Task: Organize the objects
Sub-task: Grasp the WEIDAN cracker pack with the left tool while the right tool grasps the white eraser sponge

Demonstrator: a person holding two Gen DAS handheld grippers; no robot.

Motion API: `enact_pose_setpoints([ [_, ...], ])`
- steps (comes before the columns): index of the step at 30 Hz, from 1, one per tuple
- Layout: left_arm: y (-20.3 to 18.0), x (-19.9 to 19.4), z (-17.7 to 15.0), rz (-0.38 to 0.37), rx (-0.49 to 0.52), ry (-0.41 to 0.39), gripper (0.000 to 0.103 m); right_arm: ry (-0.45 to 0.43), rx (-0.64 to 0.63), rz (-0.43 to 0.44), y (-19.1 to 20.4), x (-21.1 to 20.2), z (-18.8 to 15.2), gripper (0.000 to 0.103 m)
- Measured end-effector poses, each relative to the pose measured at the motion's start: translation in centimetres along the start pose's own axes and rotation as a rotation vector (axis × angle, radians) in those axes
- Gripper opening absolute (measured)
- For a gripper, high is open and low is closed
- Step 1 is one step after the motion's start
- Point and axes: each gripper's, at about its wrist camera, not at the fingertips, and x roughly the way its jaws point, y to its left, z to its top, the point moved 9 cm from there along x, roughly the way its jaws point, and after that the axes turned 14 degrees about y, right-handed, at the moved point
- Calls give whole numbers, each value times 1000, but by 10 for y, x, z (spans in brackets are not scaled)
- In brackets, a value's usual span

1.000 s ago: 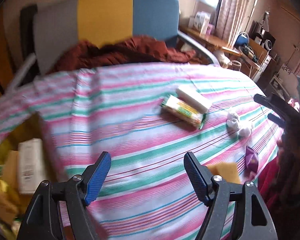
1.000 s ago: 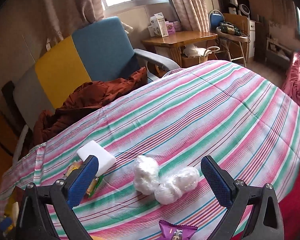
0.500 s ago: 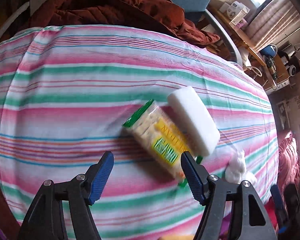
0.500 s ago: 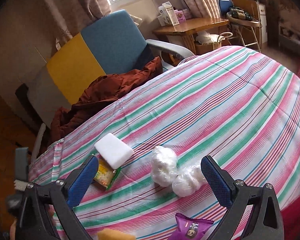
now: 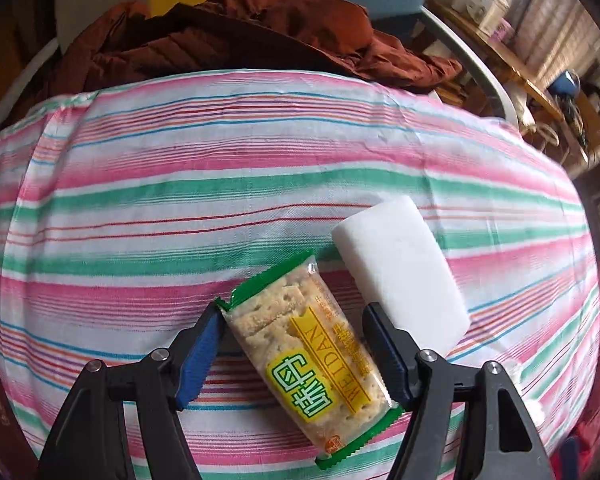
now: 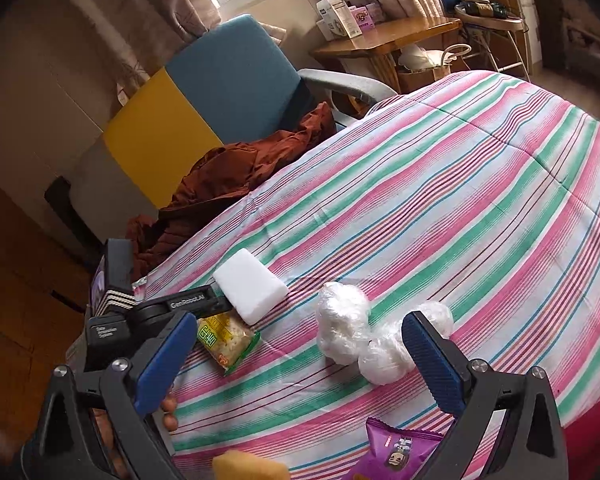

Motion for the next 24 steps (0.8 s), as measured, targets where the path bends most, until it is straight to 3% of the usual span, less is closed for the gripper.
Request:
enact_pose_setpoints([
  [2,-5,2,-4,53,85,-11,73,2,5,-3,-1,0,0,103],
  [4,-4,0,-12,57,142,-33,73,4,3,-9,-2,1,0,103],
  [6,2,-3,-21,44,167,-48,66,8,-4,-15,-1,2,0,103],
  [7,7,-6,-27,42,173,-54,54,9,-9,-18,-1,2,0,103],
  [8,14,-9,-33,36,178,-59,50,10,-16,-23,0,3,0,103],
  [11,32,-13,-58,-19,204,-50,49,11,-41,-36,4,3,-2,103],
  [19,72,-29,-132,-27,297,-127,48,90,-165,-138,19,26,-14,103],
  [24,80,-31,-144,-104,272,-160,48,167,-309,-248,37,47,-22,103],
])
